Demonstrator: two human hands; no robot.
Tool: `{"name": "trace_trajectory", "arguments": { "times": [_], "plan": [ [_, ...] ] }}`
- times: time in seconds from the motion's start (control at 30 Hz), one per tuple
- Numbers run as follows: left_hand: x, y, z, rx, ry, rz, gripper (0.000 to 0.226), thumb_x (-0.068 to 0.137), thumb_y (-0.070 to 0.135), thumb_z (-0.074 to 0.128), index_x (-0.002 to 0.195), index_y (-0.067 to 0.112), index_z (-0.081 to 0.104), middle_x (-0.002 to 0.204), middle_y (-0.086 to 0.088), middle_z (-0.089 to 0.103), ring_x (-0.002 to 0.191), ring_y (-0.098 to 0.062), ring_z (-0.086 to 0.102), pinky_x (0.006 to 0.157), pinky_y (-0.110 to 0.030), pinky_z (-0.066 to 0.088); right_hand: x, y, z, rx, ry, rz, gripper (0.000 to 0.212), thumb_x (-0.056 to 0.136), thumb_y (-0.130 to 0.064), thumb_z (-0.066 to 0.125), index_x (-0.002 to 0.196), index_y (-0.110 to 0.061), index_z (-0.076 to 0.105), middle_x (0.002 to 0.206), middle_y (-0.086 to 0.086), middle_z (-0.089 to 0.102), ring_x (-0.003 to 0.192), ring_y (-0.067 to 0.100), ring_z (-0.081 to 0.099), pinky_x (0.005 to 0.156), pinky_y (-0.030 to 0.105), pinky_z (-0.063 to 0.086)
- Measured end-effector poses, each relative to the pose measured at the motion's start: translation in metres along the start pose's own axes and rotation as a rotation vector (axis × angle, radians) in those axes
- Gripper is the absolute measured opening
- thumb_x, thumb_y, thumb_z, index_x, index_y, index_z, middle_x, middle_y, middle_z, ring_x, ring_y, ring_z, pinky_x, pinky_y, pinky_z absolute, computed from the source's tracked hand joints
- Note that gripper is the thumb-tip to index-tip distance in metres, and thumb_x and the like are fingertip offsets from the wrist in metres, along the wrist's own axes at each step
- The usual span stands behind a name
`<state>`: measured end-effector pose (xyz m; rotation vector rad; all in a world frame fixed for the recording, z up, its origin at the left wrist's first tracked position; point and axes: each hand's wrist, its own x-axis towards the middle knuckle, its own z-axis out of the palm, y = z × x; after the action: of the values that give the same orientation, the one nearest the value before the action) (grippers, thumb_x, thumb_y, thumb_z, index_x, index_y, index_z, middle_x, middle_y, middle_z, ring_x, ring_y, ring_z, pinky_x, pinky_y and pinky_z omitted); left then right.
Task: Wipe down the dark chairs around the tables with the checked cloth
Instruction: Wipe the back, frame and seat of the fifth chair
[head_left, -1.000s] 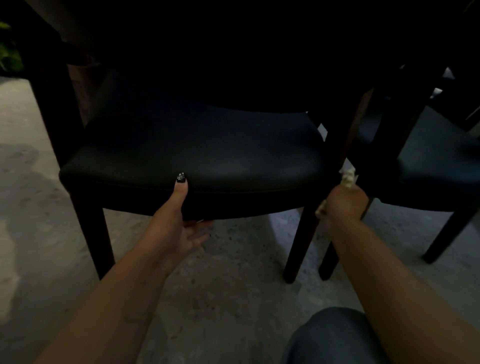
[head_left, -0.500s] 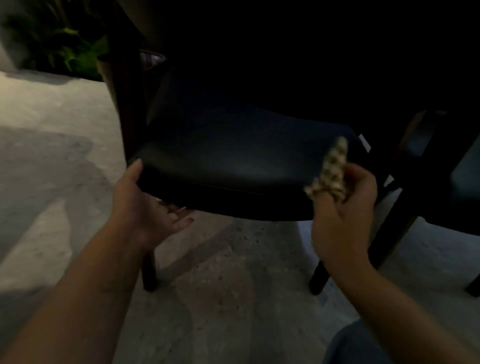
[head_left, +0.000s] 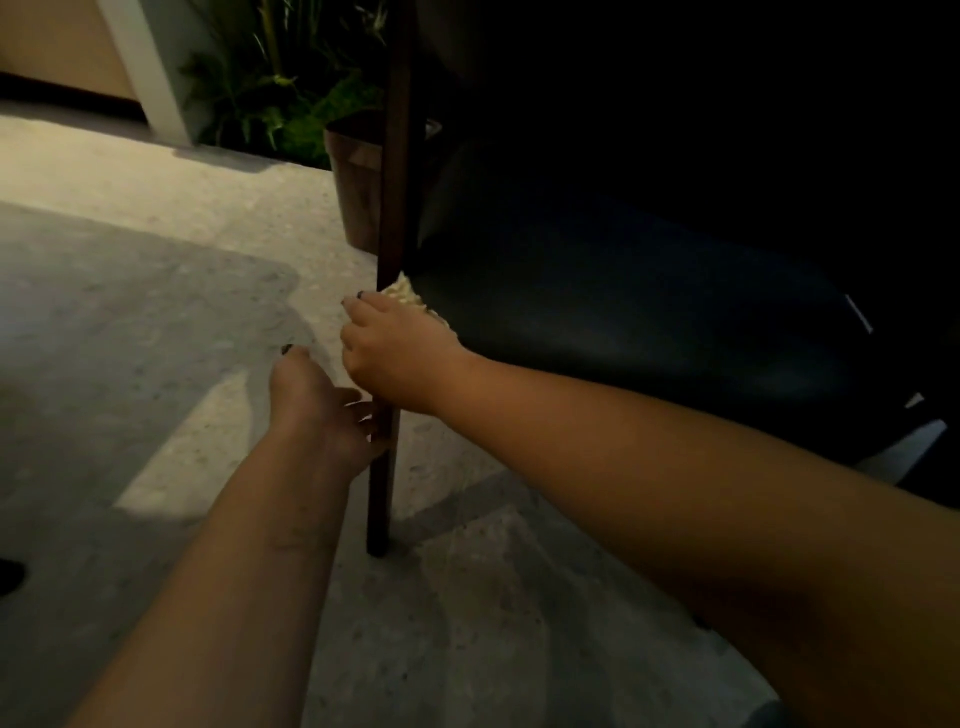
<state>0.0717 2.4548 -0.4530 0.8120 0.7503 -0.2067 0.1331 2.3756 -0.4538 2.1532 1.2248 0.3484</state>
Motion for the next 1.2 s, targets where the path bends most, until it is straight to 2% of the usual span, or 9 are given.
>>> {"name": "trace_trajectory", "arguments": {
  "times": [0.1, 0.33, 0.4, 0.47, 0.53, 0.7, 0.77, 0.97, 1.2],
  "plan": [
    [0.006, 0.005, -0.006, 0.004, 0.084, 0.011, 0.074, 0.098, 0.054, 0.026, 0.147, -0.002, 0.028, 0.154, -0.021, 0.029, 0.146, -0.035, 0.019, 0.117, -0.05, 0.017, -0.015, 0.001, 0.0, -0.037, 0.007, -0.115, 0.025, 0.093, -0.021, 0.053, 0.112, -0.014, 0.066, 0.118, 0.006, 0.06, 0.113, 0.026, 0.05, 0.103, 0.041, 0.037],
    [0.011, 0.009, -0.004, -0.024, 0.058, 0.028, 0.071, 0.098, 0.048, 0.027, 0.15, 0.0, 0.023, 0.155, -0.021, 0.027, 0.147, -0.034, 0.017, 0.117, -0.05, 0.016, -0.069, 0.01, 0.011, -0.162, -0.096, -0.315, 0.039, 0.095, -0.024, 0.044, 0.128, -0.008, 0.056, 0.141, 0.015, 0.047, 0.137, 0.035, 0.032, 0.118, 0.047, 0.019],
    [0.011, 0.006, 0.001, 0.003, 0.039, 0.023, 0.066, 0.097, 0.047, 0.032, 0.146, 0.001, 0.032, 0.14, -0.019, 0.043, 0.137, -0.034, 0.034, 0.108, -0.048, 0.031, -0.049, 0.011, 0.005, -0.099, -0.115, -0.322, 0.034, 0.095, -0.024, 0.045, 0.123, -0.012, 0.06, 0.133, 0.011, 0.053, 0.129, 0.03, 0.041, 0.114, 0.045, 0.027],
    [0.009, 0.001, 0.005, 0.032, 0.025, 0.028, 0.059, 0.097, 0.044, 0.039, 0.139, 0.003, 0.039, 0.116, -0.016, 0.052, 0.107, -0.03, 0.054, 0.082, -0.04, 0.046, -0.031, 0.011, 0.001, -0.029, -0.097, -0.317, 0.029, 0.094, -0.022, 0.049, 0.118, -0.016, 0.063, 0.123, 0.005, 0.058, 0.119, 0.025, 0.048, 0.107, 0.04, 0.036],
    [0.008, -0.004, 0.008, 0.06, 0.029, 0.032, 0.053, 0.096, 0.04, 0.043, 0.136, 0.005, 0.042, 0.118, -0.013, 0.055, 0.097, -0.027, 0.057, 0.07, -0.037, 0.047, -0.025, 0.01, 0.003, 0.005, -0.037, -0.284, 0.027, 0.093, -0.022, 0.052, 0.117, -0.018, 0.064, 0.12, 0.003, 0.058, 0.117, 0.023, 0.049, 0.106, 0.038, 0.036],
    [0.016, -0.015, 0.014, 0.112, 0.021, 0.025, 0.051, 0.095, 0.037, 0.044, 0.135, 0.005, 0.044, 0.114, -0.014, 0.057, 0.115, -0.029, 0.053, 0.107, -0.045, 0.037, -0.06, 0.006, 0.019, 0.024, -0.075, -0.257, 0.031, 0.089, -0.018, 0.06, 0.119, -0.011, 0.063, 0.131, 0.01, 0.056, 0.131, 0.031, 0.041, 0.111, 0.045, 0.032],
    [0.014, -0.025, 0.021, 0.154, 0.017, 0.002, 0.055, 0.095, 0.036, 0.044, 0.139, 0.003, 0.041, 0.135, -0.017, 0.05, 0.129, -0.032, 0.044, 0.112, -0.046, 0.03, -0.083, 0.009, 0.025, -0.032, -0.084, -0.349, 0.028, 0.088, -0.016, 0.062, 0.115, -0.009, 0.065, 0.126, 0.011, 0.059, 0.127, 0.031, 0.046, 0.11, 0.045, 0.034],
    [0.001, -0.043, 0.03, 0.18, -0.197, -0.111, 0.059, 0.098, 0.043, 0.037, 0.139, 0.001, 0.041, 0.127, -0.016, 0.056, 0.12, -0.031, 0.053, 0.109, -0.045, 0.035, -0.116, 0.012, 0.03, -0.039, -0.107, -0.389, 0.02, 0.086, -0.017, 0.062, 0.104, -0.014, 0.072, 0.115, 0.006, 0.066, 0.119, 0.027, 0.054, 0.111, 0.041, 0.035],
    [0.007, -0.035, 0.037, 0.228, -0.156, 0.04, 0.05, 0.088, 0.054, 0.051, 0.126, 0.022, 0.054, 0.12, -0.007, 0.061, 0.11, -0.027, 0.056, 0.086, -0.044, 0.047, -0.075, 0.021, 0.014, -0.102, 0.029, -0.31, 0.033, 0.093, -0.018, 0.051, 0.124, -0.015, 0.061, 0.137, 0.008, 0.053, 0.135, 0.029, 0.038, 0.117, 0.044, 0.022]
  ]
}}
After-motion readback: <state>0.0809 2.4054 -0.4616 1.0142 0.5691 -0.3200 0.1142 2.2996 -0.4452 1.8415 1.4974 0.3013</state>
